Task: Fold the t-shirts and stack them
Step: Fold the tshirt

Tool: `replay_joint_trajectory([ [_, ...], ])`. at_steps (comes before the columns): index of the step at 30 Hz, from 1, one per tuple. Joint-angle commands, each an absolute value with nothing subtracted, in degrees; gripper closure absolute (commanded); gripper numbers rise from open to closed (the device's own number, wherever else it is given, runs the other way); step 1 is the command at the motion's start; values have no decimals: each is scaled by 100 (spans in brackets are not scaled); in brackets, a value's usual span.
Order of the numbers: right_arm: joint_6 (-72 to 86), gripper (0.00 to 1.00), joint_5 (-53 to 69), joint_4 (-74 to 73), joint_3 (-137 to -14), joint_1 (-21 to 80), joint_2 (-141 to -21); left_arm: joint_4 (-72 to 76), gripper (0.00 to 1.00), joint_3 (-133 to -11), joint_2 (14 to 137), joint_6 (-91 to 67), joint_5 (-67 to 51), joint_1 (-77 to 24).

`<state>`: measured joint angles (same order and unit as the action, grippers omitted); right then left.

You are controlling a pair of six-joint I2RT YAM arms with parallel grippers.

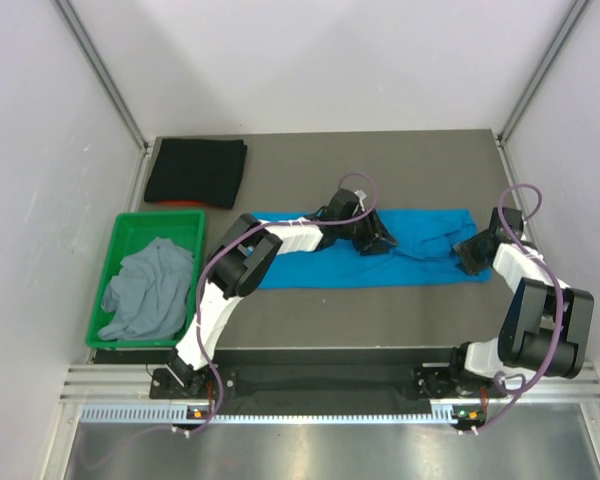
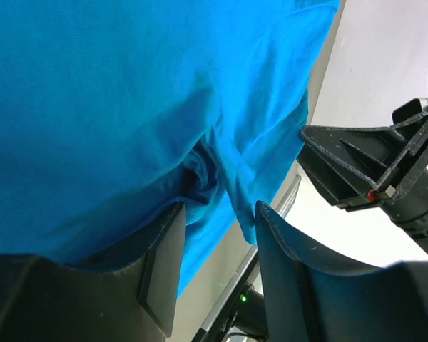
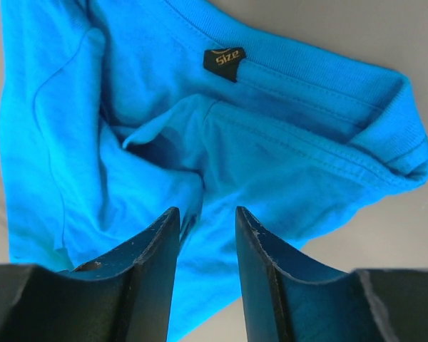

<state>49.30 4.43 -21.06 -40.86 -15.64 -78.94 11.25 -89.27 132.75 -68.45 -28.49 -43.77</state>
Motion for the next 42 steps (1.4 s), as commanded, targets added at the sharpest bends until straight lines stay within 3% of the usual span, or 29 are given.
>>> replay_joint_trajectory([
  [1, 5045, 64, 466, -1741, -4113, -1617, -7954, 1556, 52, -9228, 13298, -6908, -3023, -4386],
  [9, 5071, 75, 510, -1512, -4087, -1617, -8068, 1520, 54, -9290, 13263, -6926, -3059, -4395],
  [16, 5045, 100, 597, -1424, -4087, -1617, -8095, 1573, 57, -9334, 13289, -6996, -3146, -4403],
  [23, 5123, 100, 633, -1529, -4034, -1617, -7673, 1617, 71, -9308, 13245, -7049, -3234, -4403],
  [29, 5159, 100, 536, -1740, -3955, -1608, -7208, 1643, 99, -9194, 13149, -7058, -3287, -4412],
  [42, 5405, 100, 220, -1960, -3270, -1512, -6162, 1073, 100, -9053, 12955, -6716, -3033, -4412],
])
